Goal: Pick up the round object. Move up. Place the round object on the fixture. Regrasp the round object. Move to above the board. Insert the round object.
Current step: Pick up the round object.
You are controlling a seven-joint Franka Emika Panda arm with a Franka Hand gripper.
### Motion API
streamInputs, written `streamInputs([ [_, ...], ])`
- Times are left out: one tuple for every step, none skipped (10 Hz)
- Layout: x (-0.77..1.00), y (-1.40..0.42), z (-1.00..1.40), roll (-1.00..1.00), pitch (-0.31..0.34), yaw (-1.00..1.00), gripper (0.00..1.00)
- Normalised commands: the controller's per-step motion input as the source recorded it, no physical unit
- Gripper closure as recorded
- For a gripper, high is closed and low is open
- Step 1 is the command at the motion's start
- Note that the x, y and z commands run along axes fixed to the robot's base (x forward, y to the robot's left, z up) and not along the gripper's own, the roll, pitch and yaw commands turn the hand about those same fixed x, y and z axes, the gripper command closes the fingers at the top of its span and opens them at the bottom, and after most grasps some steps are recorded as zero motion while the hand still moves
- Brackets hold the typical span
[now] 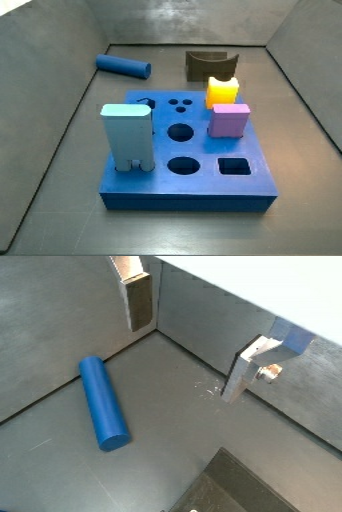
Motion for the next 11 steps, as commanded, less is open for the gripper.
streamInputs([
  [0.02, 0.00, 0.00, 0.00, 0.000, 0.00, 0.00],
  [-0.04, -0.11, -0.15, 0.00, -0.007, 0.13, 0.00],
  [-0.01, -0.37, -0.35, -0.02, -0.027, 0.68, 0.00],
  [-0.04, -0.35, -0.45, 0.00, 0.000, 0.72, 0.00],
  [-0.10, -0.36, -0.53, 0.04, 0.013, 0.78, 0.00],
  [-0.12, -0.34, -0.60, 0.08, 0.023, 0.82, 0.00],
  [-0.20, -0.28, -0.72, 0.11, 0.000, 0.83, 0.00],
  [-0.26, -0.23, -0.83, 0.13, 0.000, 0.83, 0.00],
  [-0.21, -0.12, -0.92, 0.12, 0.000, 0.91, 0.00],
  [-0.31, -0.05, -0.97, 0.11, -0.019, 0.88, 0.00],
  [-0.38, -0.03, -0.99, 0.10, -0.040, 0.84, 0.00],
])
